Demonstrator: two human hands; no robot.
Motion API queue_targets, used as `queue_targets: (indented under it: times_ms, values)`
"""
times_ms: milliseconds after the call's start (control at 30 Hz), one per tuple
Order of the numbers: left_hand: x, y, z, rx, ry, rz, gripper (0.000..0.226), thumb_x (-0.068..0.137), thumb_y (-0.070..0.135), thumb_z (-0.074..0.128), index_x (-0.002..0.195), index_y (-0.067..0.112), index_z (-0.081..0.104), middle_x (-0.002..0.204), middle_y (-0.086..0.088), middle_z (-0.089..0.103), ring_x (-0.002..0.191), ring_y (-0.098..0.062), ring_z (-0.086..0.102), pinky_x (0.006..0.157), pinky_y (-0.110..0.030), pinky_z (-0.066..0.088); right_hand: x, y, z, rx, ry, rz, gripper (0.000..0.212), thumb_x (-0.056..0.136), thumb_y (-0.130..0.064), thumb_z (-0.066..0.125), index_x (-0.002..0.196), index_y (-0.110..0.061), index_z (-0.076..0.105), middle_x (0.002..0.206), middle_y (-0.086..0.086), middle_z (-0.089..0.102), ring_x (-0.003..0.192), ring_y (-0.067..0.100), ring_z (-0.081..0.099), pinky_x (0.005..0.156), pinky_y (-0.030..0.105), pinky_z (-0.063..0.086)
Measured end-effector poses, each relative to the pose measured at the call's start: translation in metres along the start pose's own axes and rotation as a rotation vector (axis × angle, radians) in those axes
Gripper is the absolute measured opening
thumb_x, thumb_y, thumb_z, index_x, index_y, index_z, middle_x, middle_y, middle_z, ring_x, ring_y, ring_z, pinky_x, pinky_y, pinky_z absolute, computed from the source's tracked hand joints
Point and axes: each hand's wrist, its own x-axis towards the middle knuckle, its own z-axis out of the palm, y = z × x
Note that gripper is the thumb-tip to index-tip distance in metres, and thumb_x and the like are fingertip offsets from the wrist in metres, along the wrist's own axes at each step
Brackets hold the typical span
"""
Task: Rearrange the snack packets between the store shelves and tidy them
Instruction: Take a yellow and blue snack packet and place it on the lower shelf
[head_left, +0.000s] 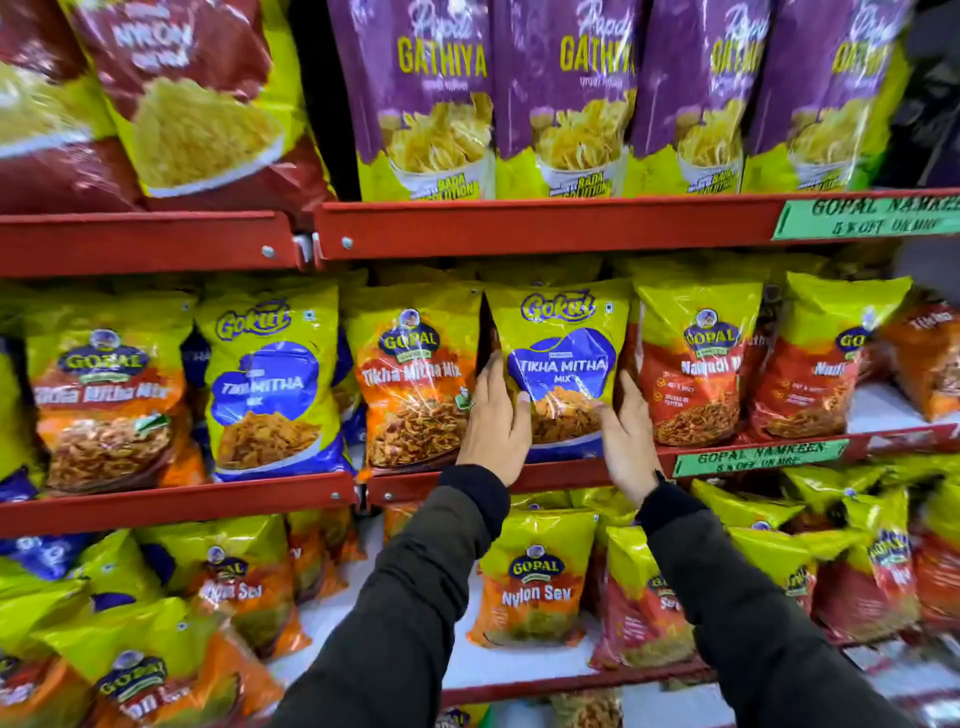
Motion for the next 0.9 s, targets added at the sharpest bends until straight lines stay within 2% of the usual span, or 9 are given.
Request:
queue_targets:
  times_ms: [67,133,200,300,433,567,700,800,900]
  values:
    - [0.009,-0.003,0.014,-0.157,-0.028,-0.197,0.060,0.102,0.030,0.036,0.154,0.014,0.009,0.162,-0.007,0.017,0.150,-0.020,0.016,0.118,-0.027,0.013,0.010,0.009,-0.003,0.127,-0.076,0.110,0.060,0.106,-0.021,0.042,0.160,-0.012,0.019,0.168,0.007,0.023,0.156,0.022,0.020,0.118,0.026,0.017]
    - [0.013,-0.010,0.026,-0.254,-0.071,-0.352,0.059,0.102,0.034,0.035,0.154,0.015,0.013,0.161,-0.008,0.021,0.148,-0.023,0.021,0.122,-0.035,0.017,0.016,0.017,-0.003,0.179,-0.166,0.174,0.059,0.106,-0.023,0.041,0.160,-0.012,0.019,0.167,0.005,0.025,0.153,0.017,0.024,0.111,0.017,0.019]
    - [0.014,-0.015,0.035,-0.261,-0.088,-0.401,0.058,0.102,0.039,0.032,0.153,0.015,0.016,0.160,-0.009,0.025,0.147,-0.025,0.024,0.121,-0.041,0.020,0.021,0.025,-0.002,0.197,-0.196,0.177,0.058,0.106,-0.021,0.041,0.159,-0.010,0.020,0.166,0.005,0.026,0.151,0.013,0.025,0.116,0.016,0.018]
    - [0.016,-0.016,0.041,-0.251,-0.052,-0.387,0.057,0.102,0.040,0.029,0.153,0.015,0.017,0.161,-0.010,0.022,0.149,-0.025,0.019,0.122,-0.040,0.016,0.025,0.031,-0.002,0.218,-0.175,0.102,0.056,0.106,-0.019,0.043,0.158,-0.009,0.025,0.165,0.008,0.031,0.154,0.022,0.025,0.128,0.041,0.017]
    - [0.005,-0.004,0.034,-0.255,0.035,-0.287,0.061,0.100,0.045,0.031,0.152,0.016,0.020,0.161,-0.005,0.024,0.150,-0.019,0.020,0.123,-0.039,0.017,0.015,0.025,-0.005,0.307,-0.094,0.001,0.051,0.105,-0.017,0.046,0.154,-0.011,0.035,0.157,0.011,0.043,0.148,0.026,0.038,0.124,0.051,0.027]
    - [-0.025,0.010,0.020,-0.232,0.216,-0.183,0.055,0.098,0.049,0.034,0.147,0.024,0.034,0.150,0.002,0.046,0.137,-0.011,0.042,0.113,-0.031,0.034,-0.020,0.020,-0.001,0.327,-0.006,-0.071,0.060,0.097,-0.044,0.048,0.152,-0.022,0.040,0.147,-0.006,0.049,0.145,0.019,0.040,0.123,0.050,0.028]
    - [-0.075,-0.004,0.011,-0.186,0.264,-0.189,0.049,0.097,0.052,0.036,0.142,0.033,0.039,0.140,0.016,0.052,0.125,0.015,0.042,0.104,-0.008,0.030,-0.067,0.031,0.013,0.349,-0.014,-0.032,0.065,0.093,-0.051,0.047,0.151,-0.024,0.039,0.153,-0.009,0.044,0.148,0.017,0.035,0.124,0.051,0.025]
    - [-0.120,-0.028,0.003,-0.181,0.283,-0.234,0.048,0.096,0.051,0.039,0.139,0.031,0.044,0.138,0.020,0.053,0.128,0.009,0.045,0.106,-0.014,0.036,-0.108,0.044,0.031,0.341,-0.098,-0.004,0.052,0.093,-0.048,0.046,0.144,-0.039,0.034,0.152,-0.020,0.039,0.147,0.009,0.031,0.126,0.046,0.022]
    - [-0.170,-0.061,-0.007,-0.151,0.292,-0.328,0.050,0.095,0.053,0.039,0.139,0.030,0.044,0.140,0.008,0.056,0.131,-0.004,0.049,0.108,-0.033,0.043,-0.150,0.064,0.055,0.296,-0.231,0.031,0.057,0.093,-0.049,0.046,0.145,-0.036,0.028,0.154,-0.011,0.035,0.149,0.011,0.029,0.126,0.042,0.021]
